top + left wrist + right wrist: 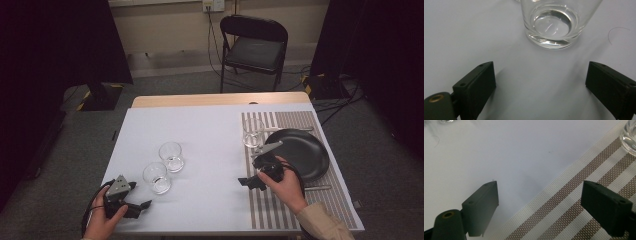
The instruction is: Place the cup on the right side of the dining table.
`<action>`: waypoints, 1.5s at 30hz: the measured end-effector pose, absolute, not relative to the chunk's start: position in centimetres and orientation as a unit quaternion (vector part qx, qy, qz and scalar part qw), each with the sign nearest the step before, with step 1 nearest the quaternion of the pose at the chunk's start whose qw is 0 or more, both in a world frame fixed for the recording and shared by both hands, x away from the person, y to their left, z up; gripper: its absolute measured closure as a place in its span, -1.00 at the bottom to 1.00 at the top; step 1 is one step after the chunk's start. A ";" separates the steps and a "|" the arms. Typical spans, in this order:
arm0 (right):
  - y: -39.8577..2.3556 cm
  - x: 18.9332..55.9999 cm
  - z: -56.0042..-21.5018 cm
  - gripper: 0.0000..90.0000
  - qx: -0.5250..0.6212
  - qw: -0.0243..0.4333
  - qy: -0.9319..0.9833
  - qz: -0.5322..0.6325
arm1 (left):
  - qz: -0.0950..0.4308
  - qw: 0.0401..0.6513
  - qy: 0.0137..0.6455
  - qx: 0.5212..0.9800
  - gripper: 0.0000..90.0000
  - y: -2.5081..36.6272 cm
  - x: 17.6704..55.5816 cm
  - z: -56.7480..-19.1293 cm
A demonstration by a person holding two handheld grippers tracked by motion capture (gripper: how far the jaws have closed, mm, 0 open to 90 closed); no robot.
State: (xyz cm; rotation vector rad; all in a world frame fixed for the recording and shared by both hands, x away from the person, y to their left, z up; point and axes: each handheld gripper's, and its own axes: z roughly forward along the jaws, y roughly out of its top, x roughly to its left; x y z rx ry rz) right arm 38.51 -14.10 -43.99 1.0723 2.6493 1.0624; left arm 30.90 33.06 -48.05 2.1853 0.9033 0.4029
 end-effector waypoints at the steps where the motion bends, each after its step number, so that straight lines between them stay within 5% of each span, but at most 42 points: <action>1: -14.1 38.5 -44.0 -0.69 0.351 0.046 0.868 0.348 | 0.157 0.363 0.351 0.849 -0.82 33.1 30.9 -48.0; 45: -14.6 36.7 -45.9 -0.69 0.329 0.058 0.885 0.324 | 0.157 0.363 0.351 0.849 -0.82 33.1 30.9 -48.1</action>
